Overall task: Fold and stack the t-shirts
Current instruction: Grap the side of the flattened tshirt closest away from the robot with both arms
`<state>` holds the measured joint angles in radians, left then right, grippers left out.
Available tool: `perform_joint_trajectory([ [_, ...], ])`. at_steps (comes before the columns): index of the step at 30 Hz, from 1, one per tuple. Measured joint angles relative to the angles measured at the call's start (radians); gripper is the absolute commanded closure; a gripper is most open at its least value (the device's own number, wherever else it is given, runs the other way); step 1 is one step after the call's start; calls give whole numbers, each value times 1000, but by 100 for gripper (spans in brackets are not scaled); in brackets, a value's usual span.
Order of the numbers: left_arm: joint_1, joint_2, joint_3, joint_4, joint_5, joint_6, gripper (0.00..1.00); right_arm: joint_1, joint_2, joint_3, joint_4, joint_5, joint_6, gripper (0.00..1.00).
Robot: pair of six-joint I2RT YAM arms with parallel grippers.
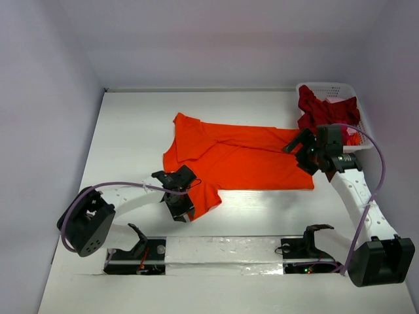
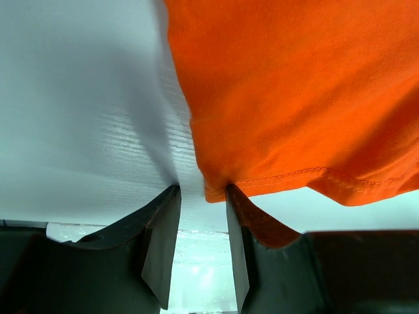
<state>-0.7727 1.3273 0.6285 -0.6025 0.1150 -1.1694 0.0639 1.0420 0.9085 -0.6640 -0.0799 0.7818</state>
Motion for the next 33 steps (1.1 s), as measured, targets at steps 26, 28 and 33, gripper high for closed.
perform_joint_trajectory([
  [26,0,31,3,55,31,-18,94,-11,0,0,0,-7,-1,10],
  [28,0,32,6,53,30,-18,100,-11,0,0,1,-7,-2,10],
  [33,-1,33,11,48,24,-18,100,-11,10,0,3,-3,-5,10],
])
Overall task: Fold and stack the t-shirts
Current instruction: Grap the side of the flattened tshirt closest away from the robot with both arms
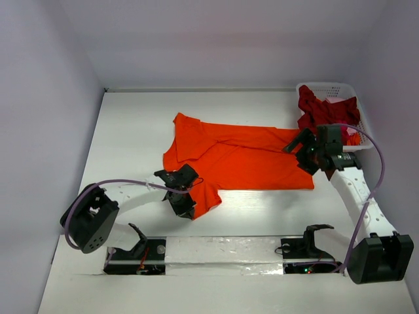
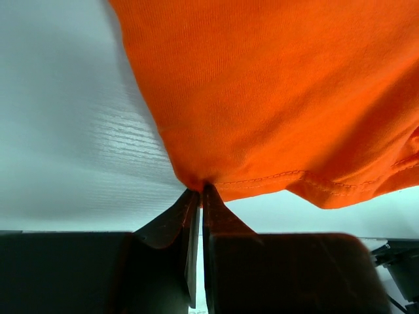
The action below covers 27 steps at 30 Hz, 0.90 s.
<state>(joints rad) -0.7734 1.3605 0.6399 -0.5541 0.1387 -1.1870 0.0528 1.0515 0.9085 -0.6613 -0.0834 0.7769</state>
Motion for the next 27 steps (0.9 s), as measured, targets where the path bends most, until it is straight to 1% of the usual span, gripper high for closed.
perform_joint_trajectory([
  [5,-4,12,19,-15,-27,2,100,0,71,4,-10,58,-2,11],
  [8,-4,13,31,-23,-48,5,100,-2,119,11,-35,138,21,12],
  [12,-4,13,64,-44,-74,13,100,-8,118,-18,-36,166,76,13],
  [16,-4,13,105,-51,-93,21,100,-11,75,-110,-16,147,143,13],
  [20,-4,13,114,-49,-99,27,100,-27,26,-178,-19,114,192,13],
  [24,-4,13,114,-48,-101,27,100,-52,-35,-222,-15,60,230,14],
  [27,-4,13,116,-49,-104,31,100,-90,-44,-269,1,16,248,14],
])
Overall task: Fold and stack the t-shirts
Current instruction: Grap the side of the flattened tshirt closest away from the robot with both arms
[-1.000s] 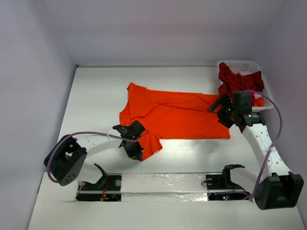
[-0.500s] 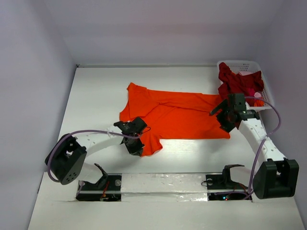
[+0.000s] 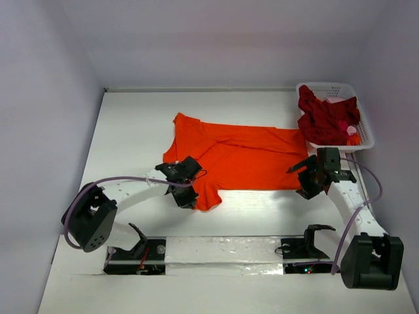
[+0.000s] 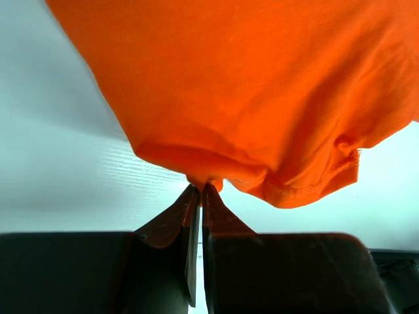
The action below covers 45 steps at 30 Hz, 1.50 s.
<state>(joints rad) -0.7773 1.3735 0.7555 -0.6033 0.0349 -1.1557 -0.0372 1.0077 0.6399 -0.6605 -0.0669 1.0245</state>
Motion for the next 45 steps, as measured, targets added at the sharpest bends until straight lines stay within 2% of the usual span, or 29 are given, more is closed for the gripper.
perform_joint_trajectory([
  [4,0,1,29,-11,-18,8,100,-77,1,-62,13,-49,1,15],
  [8,0,1,80,-17,-37,24,100,-101,1,-71,25,-57,2,15],
  [12,0,4,128,-18,-50,50,100,-110,1,-54,11,-25,4,15],
  [23,0,21,185,-17,-61,130,100,-240,-5,19,-22,69,8,15],
  [32,19,26,209,-16,-67,184,100,-345,-8,-29,-41,32,48,16],
  [45,32,26,243,-19,-70,215,100,-377,18,-76,16,-32,87,16],
])
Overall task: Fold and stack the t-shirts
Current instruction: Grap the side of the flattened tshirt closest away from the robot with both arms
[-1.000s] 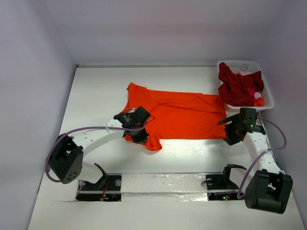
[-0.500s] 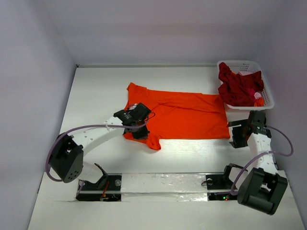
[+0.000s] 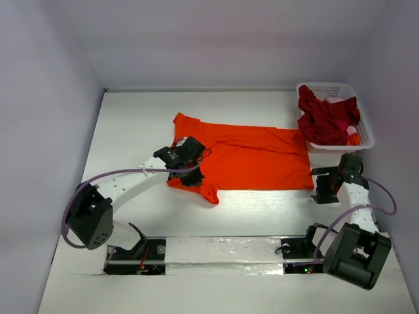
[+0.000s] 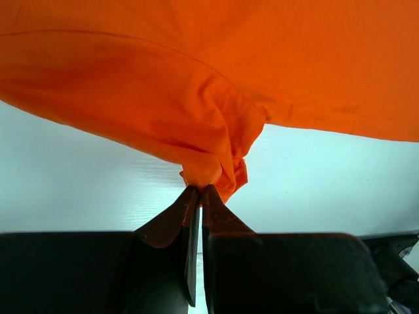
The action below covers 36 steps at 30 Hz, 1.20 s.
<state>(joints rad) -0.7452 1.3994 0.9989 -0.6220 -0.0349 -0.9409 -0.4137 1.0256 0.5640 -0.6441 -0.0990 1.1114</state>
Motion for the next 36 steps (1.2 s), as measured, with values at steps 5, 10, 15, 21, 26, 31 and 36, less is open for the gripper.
perform_joint_trajectory([
  [5,8,0,7,-3,-2,2,100,0,2,-5,10,-3,3,19],
  [10,20,-1,10,-11,-2,3,100,0,4,-24,38,-6,10,19],
  [15,34,-3,11,-27,-4,9,100,0,11,-49,54,-11,20,19],
  [21,48,-4,38,-37,-4,19,100,0,21,-69,75,-19,37,18],
  [26,53,-4,43,-40,-4,25,100,-4,53,-69,89,-18,37,18],
  [31,63,-4,43,-41,-4,28,100,-21,74,-69,109,-18,36,21],
  [36,73,-4,43,-42,-3,31,100,-38,98,-59,114,-22,25,22],
])
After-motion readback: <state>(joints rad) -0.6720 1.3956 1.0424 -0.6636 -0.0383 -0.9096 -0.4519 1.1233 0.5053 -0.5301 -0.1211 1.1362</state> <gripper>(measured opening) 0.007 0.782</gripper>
